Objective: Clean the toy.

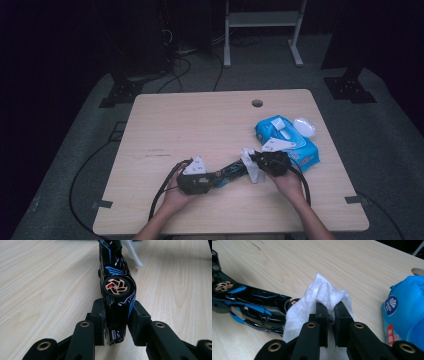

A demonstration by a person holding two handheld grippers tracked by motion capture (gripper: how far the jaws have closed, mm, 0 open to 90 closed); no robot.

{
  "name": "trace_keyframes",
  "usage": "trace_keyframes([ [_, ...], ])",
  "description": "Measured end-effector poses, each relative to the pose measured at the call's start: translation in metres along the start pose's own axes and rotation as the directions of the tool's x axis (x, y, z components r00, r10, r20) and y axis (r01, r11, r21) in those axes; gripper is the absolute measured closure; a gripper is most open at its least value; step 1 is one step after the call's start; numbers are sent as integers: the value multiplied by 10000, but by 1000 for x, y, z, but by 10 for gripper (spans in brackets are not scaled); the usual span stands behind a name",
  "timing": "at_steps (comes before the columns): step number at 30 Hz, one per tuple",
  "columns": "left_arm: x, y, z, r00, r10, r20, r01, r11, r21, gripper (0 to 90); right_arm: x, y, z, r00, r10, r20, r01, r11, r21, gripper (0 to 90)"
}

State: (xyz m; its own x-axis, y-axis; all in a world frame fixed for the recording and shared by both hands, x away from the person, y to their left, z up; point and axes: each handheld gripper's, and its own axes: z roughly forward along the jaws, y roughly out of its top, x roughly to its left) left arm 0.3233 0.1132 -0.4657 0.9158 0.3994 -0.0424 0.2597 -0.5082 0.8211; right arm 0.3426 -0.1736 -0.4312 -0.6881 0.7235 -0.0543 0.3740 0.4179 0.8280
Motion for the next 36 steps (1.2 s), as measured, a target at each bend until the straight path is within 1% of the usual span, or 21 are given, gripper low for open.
trace_keyframes([
  [2, 0, 0, 0, 10000, 29, 9, -29, 10000, -4, 684, 7, 4, 0, 9988, -35, -483, 19, 9995, -319, 831],
  [4, 0, 0, 0, 10000, 16, -1, -16, 10000, -1, 684, 18, 8, 2, 9957, -396, -837, 359, 9983, -448, 831],
  [5, 0, 0, 0, 10000, 46, -20, -46, 10000, 8, 684, 22, 10, 3, 9944, -664, -819, 634, 9972, -386, 831],
  [7, -1, 0, 0, 10000, 72, -49, -72, 10000, 14, 685, 24, 9, 6, 9931, -996, -611, 987, 9950, -182, 831],
  [8, -1, 0, 0, 9999, 97, -51, -97, 9999, 42, 685, 21, 8, 6, 9947, -823, -623, 812, 9965, -198, 831],
  [9, -1, 0, 0, 9999, 127, -76, -127, 9999, 71, 685, 17, 7, 4, 9964, -783, -316, 780, 9969, -120, 831],
  [11, 0, 0, -1, 10000, 33, -39, -32, 10000, 38, 693, 9, 4, 1, 9985, -553, -39, 553, 9984, -77, 831],
  [12, 0, 0, -1, 10000, -12, -46, 12, 10000, 5, 693, 8, 2, 0, 9972, -708, 255, 706, 9975, 76, 832],
  [16, 1, 0, 0, 10000, 27, -34, -27, 10000, -6, 693, 14, 3, 2, 9949, -940, 373, 942, 9956, -35, 834],
  [17, 1, 0, 0, 10000, 40, -85, -40, 10000, -35, 695, 22, 8, 4, 9931, -1151, 239, 1155, 9932, -166, 834],
  [21, 1, 0, 0, 9999, 57, -101, -58, 10000, -23, 697, 33, 12, 10, 9920, -1260, -77, 1258, 9918, -221, 834],
  [22, 1, 1, 0, 9999, 79, -113, -79, 10000, -25, 696, 39, 13, 12, 9919, -1200, -414, 1188, 9925, -301, 834],
  [23, 0, 1, 1, 9998, 140, -137, -141, 9999, -10, 697, 43, 14, 14, 9902, -1274, -571, 1256, 9915, -340, 834],
  [26, -1, 1, 1, 9997, 186, -181, -186, 9998, 8, 697, 64, 19, 19, 9784, -1526, -1392, 1467, 9878, -517, 833],
  [27, -1, 1, 1, 9997, 186, -181, -186, 9998, 8, 698, 71, 20, 20, 9740, -1717, -1477, 1658, 9848, -518, 831],
  [28, -1, 1, 0, 9996, 192, -195, -192, 9998, 41, 698, 77, 21, 20, 9694, -2032, -1375, 1986, 9790, -466, 828],
  [30, -1, 2, -1, 9996, 178, -202, -178, 9998, 16, 699, 77, 22, 19, 9672, -2253, -1177, 2217, 9742, -427, 826],
  [33, 1, 2, -2, 9999, 54, -133, -56, 9999, -84, 706, 61, 18, 16, 9751, -2198, -287, 2196, 9755, -102, 828],
  [34, 1, 1, -2, 9999, 68, -118, -69, 9999, -98, 707, 55, 16, 14, 9812, -1922, -162, 1919, 9812, -180, 828],
  [35, 1, 1, -2, 9999, 68, -118, -69, 9999, -98, 706, 55, 16, 14, 9812, -1922, -162, 1919, 9812, -180, 828],
  [36, 0, 2, -1, 9997, 198, -144, -200, 9998, -100, 706, 52, 14, 11, 9827, -1849, 59, 1850, 9827, -130, 828],
])
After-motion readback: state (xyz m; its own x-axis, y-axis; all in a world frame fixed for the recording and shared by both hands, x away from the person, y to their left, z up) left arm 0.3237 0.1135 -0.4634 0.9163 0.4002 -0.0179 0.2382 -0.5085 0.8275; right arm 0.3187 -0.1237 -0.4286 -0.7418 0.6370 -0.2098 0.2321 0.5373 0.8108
